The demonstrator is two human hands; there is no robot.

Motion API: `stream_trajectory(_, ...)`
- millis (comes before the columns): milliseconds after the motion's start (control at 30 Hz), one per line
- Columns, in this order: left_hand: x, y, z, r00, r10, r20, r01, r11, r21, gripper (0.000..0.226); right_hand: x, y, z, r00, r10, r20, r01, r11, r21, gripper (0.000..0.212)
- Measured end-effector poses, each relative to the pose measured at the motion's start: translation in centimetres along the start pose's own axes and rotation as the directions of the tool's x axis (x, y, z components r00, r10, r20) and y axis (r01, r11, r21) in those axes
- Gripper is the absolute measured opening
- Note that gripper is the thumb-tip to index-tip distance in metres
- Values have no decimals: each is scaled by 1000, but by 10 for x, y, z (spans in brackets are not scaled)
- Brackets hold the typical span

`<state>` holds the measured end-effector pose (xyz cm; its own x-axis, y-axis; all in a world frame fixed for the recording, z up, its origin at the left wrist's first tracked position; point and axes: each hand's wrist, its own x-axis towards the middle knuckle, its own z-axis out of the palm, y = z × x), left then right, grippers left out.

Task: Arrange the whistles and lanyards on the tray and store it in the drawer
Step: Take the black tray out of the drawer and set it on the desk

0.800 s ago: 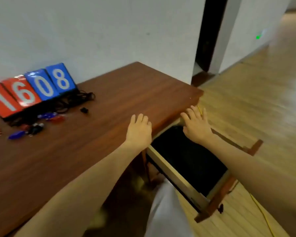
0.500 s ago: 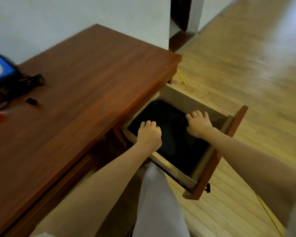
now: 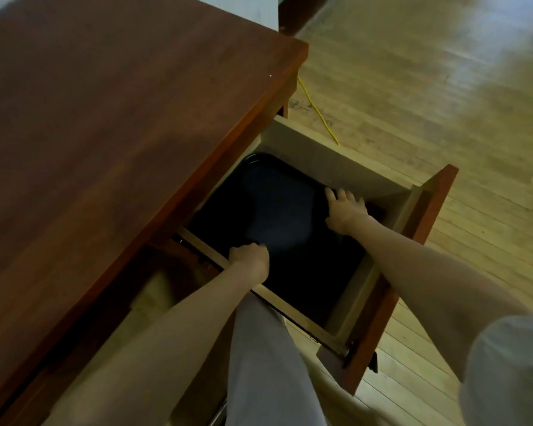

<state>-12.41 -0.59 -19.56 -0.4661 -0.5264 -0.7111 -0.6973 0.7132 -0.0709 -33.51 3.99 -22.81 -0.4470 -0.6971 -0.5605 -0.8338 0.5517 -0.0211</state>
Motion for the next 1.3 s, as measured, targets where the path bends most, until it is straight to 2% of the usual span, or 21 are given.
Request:
stream_trajectory(167, 22, 4, 1, 988, 156, 15, -156, 988, -2, 33, 16, 2, 13, 999, 19, -47, -17, 999, 43, 75)
stream_trajectory(300, 34, -3, 6, 950, 312, 23, -312, 944, 107, 26, 19, 1, 18, 995, 10, -101, -4, 998, 64, 75)
stream_trajectory(400, 39, -8, 6, 907, 420, -28, -408, 893, 188, 23, 20, -1, 16, 986, 10, -168, 1, 998, 69, 72)
stream_trajectory(500, 39, -10, 7, 892, 445, -82, -420, 881, 219, 26, 22, -3, 11, 982, 25, -187, -9, 996, 87, 68)
stream_trajectory(633, 35, -12, 4, 871, 459, -175, -406, 873, 271, 22, 28, 9, -9, 990, 64, -125, -45, 988, 148, 55)
stream_trajectory(733, 27, -15, 2, 831, 500, -243, -432, 856, 283, 24, 26, 17, -23, 993, 32, -110, -17, 991, 133, 52)
stream_trajectory(833, 15, -21, 1, 764, 532, -365, -494, 847, 199, 21, 19, 15, -33, 997, 21, -80, -12, 994, 110, 55)
stream_trajectory(867, 10, -24, 1, 750, 520, -409, -506, 849, 153, 19, 16, 13, -35, 997, 24, -77, -15, 995, 103, 56)
stream_trajectory(967, -7, -34, 0, 767, 434, -473, -460, 885, 66, 26, 5, 10, -41, 993, 33, -110, -24, 997, 78, 56)
stream_trajectory(1100, -30, -40, 3, 691, 315, -650, -465, 883, -67, 26, -9, 7, -47, 986, 68, -155, -51, 992, 113, 55)
stream_trajectory(1233, -48, -34, 3, 727, 99, -680, -411, 855, -315, 18, -26, 6, -49, 982, 108, -153, -84, 984, 159, 53)
stream_trajectory(1300, -56, -30, 3, 763, -50, -645, -374, 780, -502, 17, -37, 5, -49, 985, 116, -127, -93, 980, 176, 56)
